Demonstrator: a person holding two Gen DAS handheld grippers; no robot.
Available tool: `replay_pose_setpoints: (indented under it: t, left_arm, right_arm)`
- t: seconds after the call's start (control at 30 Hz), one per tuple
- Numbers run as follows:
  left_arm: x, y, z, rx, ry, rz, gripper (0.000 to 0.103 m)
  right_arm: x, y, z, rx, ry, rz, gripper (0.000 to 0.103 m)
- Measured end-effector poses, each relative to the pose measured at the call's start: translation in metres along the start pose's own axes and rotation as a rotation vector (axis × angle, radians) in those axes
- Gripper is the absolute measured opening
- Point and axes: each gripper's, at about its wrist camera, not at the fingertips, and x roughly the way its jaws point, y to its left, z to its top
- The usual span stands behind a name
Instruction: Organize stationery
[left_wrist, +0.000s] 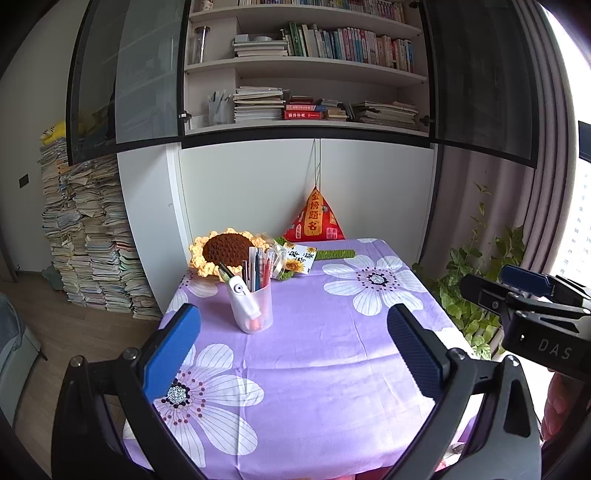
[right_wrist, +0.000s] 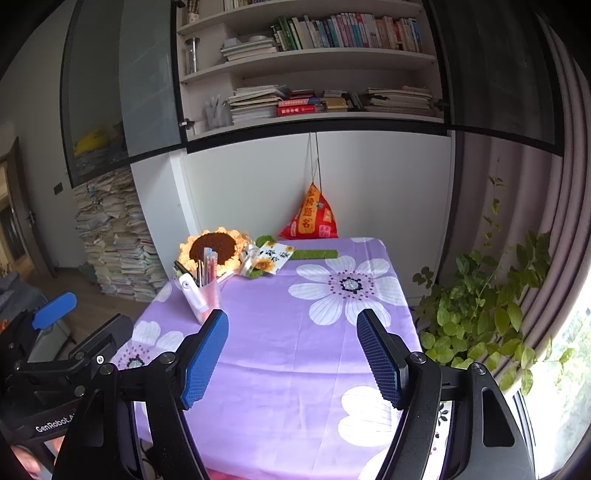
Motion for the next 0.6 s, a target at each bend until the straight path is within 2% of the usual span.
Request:
replay_pose_setpoints:
  t: [0.6]
  left_arm:
    - [-0.012, 0.005, -0.001, -0.015, -0.019, 0.009, 0.102]
  right_arm:
    - [-0.006, 0.000, -0.004, 0.007, -0.009, 0.001, 0.073]
